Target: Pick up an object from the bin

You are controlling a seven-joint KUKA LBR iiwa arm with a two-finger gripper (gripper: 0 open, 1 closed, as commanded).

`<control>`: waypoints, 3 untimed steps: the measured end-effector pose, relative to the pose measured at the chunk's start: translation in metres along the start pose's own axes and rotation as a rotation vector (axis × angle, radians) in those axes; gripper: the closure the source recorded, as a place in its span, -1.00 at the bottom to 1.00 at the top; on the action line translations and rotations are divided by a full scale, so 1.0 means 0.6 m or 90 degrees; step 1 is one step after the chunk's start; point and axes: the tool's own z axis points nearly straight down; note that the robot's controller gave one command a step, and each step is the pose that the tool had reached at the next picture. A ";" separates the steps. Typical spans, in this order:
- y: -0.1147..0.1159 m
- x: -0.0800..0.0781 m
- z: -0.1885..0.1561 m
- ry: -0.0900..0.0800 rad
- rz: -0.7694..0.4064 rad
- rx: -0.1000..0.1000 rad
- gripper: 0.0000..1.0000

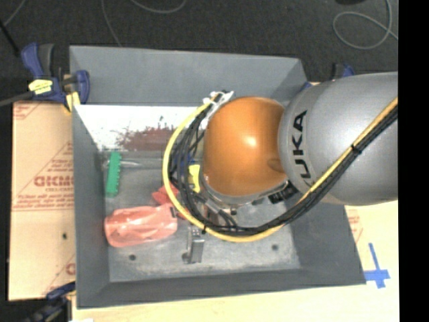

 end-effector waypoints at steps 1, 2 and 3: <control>-0.001 -0.003 -0.007 -0.005 0.003 -0.001 -1.00; 0.028 -0.049 0.099 -0.007 -0.042 -0.001 -1.00; 0.079 -0.076 0.114 -0.003 -0.085 0.001 -1.00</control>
Offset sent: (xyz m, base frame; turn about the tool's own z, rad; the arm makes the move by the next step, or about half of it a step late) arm 0.0575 0.0396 -0.1456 -0.1546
